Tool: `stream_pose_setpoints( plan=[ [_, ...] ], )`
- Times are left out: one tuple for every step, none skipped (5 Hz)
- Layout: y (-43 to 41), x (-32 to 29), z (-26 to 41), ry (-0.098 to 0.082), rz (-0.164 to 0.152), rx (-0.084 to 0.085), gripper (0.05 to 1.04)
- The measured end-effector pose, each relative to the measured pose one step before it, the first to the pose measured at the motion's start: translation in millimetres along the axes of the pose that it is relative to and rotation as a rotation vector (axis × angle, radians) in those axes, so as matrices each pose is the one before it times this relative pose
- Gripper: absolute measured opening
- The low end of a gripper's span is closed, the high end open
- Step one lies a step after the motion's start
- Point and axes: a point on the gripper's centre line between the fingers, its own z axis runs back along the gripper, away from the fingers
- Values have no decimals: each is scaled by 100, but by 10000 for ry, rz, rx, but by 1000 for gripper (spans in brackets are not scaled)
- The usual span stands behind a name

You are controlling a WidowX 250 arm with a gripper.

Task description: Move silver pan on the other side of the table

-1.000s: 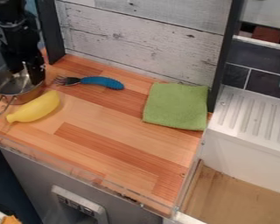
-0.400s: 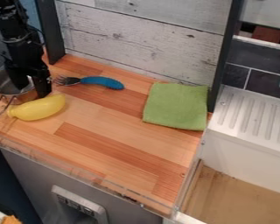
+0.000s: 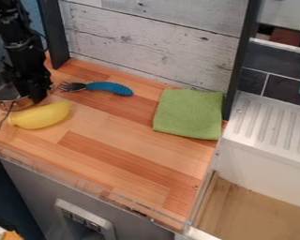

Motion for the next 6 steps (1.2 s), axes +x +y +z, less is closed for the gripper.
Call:
stream_pose_setpoints(
  plan=[
    [403,-142,-452,203,54,175,150],
    [540,53,-94,105,162,237,92],
    [145,181,61,-36,5,28,91],
    [-6,-20,751,18,-224,-144,91],
    [870,379,4553,-800,-273,634,83],
    [-777,-554,4157,-558,67,-65,79]
  ],
)
